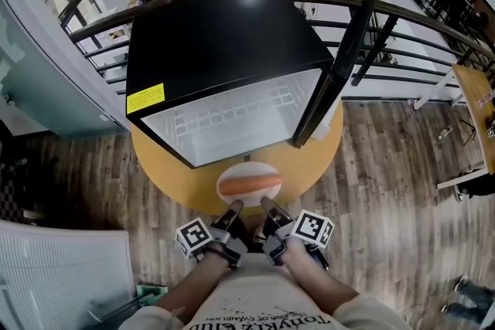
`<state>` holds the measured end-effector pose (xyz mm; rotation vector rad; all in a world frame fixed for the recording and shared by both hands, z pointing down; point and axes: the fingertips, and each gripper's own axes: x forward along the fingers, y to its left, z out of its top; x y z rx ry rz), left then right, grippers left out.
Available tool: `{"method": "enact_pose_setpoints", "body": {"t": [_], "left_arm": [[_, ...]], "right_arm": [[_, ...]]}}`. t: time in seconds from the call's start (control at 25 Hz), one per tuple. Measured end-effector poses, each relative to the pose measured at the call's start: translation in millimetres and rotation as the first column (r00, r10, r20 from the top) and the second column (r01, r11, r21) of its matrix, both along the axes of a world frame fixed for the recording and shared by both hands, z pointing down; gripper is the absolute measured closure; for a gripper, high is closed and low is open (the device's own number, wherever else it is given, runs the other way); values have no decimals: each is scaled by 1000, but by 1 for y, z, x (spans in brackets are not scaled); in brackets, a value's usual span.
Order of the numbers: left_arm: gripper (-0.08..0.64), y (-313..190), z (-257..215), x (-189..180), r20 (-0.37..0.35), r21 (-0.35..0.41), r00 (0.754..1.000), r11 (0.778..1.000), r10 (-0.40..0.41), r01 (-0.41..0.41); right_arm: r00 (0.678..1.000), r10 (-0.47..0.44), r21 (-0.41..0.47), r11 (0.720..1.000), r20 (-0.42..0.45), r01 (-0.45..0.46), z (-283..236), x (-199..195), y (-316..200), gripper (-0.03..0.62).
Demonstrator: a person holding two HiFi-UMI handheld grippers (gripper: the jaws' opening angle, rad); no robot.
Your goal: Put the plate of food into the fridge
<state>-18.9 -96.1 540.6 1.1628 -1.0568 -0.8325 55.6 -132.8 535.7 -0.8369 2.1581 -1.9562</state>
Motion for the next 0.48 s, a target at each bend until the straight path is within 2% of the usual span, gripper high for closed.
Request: {"method": "enact_pose_setpoints", "body": {"t": [0.28,0.48], "left_arm": [[526,-19,2,-16,-17,10,1000,1000,10,-10],[526,-30,15,-29,-20,-32,1000,999,-12,11]], "right_arm": [[1000,11,-21,1000,-15,-11,7,-16,-15,550],[999,7,-29,1000,-34,-8,15,-28,-29,549]]}}
